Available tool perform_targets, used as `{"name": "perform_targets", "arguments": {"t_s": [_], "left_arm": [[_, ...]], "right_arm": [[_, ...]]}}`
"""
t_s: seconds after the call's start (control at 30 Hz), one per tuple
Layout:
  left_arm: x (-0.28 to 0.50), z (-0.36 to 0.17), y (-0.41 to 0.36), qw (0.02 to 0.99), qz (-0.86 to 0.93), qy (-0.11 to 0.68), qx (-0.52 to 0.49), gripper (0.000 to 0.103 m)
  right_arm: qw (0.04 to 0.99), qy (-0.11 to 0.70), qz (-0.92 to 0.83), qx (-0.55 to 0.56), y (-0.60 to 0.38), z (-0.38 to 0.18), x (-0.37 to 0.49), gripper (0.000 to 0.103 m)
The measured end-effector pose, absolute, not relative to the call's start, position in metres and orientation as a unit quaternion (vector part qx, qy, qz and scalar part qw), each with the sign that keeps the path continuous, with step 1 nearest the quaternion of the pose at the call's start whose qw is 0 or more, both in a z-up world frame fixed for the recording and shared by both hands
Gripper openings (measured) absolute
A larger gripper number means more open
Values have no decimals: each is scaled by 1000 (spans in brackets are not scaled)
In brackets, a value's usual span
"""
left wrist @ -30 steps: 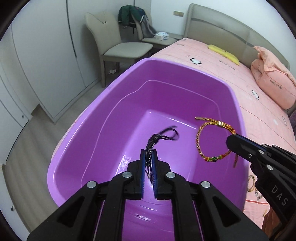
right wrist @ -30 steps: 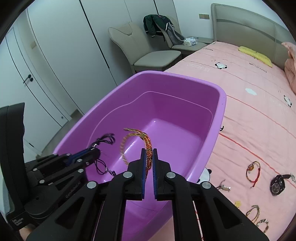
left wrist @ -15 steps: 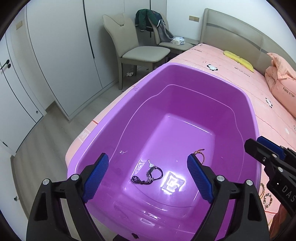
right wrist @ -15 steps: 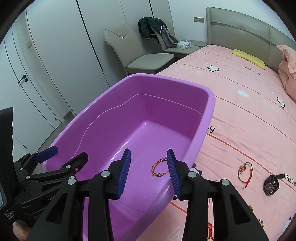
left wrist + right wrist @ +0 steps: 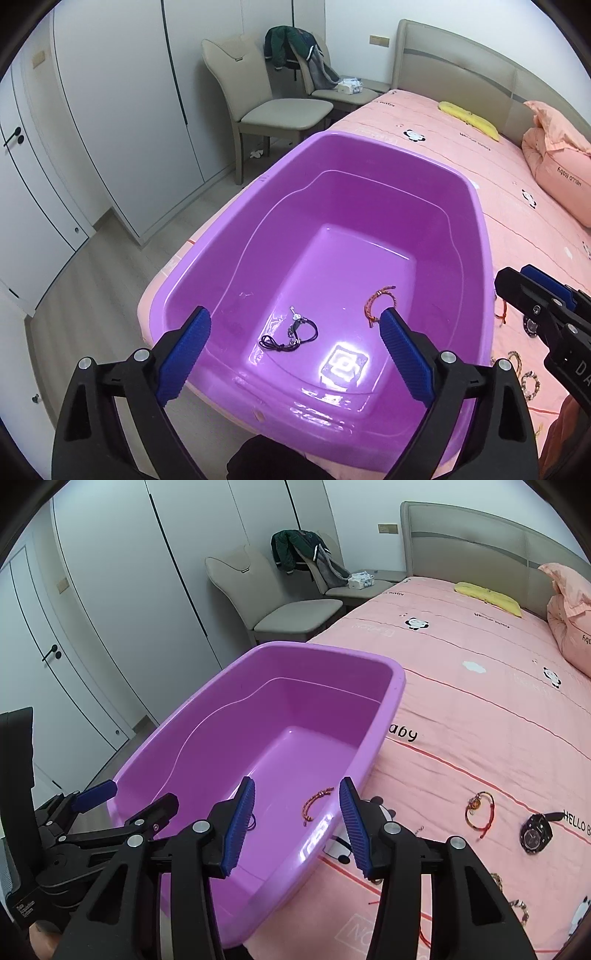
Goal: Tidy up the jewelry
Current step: 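Withdraw both open tools from the basin back over the bedspread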
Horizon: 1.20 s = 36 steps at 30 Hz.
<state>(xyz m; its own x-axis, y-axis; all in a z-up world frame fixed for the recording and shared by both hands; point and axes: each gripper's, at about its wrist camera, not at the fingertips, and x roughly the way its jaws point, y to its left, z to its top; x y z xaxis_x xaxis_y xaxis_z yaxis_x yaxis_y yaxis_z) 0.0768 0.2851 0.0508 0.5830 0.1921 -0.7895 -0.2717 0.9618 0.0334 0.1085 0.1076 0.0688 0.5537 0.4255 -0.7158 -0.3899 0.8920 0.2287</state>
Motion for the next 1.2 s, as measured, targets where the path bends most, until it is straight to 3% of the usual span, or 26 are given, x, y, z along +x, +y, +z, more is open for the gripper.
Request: {"name": "perform_targets", "arguments": {"t_s": [0.63, 1.2], "left_arm": [[20, 67, 222, 905, 86, 414, -47, 96], [-11, 49, 116, 903, -37, 428, -30, 97]], "right_arm": [[893, 405, 189, 54, 37, 66, 29, 56], [908, 401, 38, 118, -117, 37, -57, 57]]}}
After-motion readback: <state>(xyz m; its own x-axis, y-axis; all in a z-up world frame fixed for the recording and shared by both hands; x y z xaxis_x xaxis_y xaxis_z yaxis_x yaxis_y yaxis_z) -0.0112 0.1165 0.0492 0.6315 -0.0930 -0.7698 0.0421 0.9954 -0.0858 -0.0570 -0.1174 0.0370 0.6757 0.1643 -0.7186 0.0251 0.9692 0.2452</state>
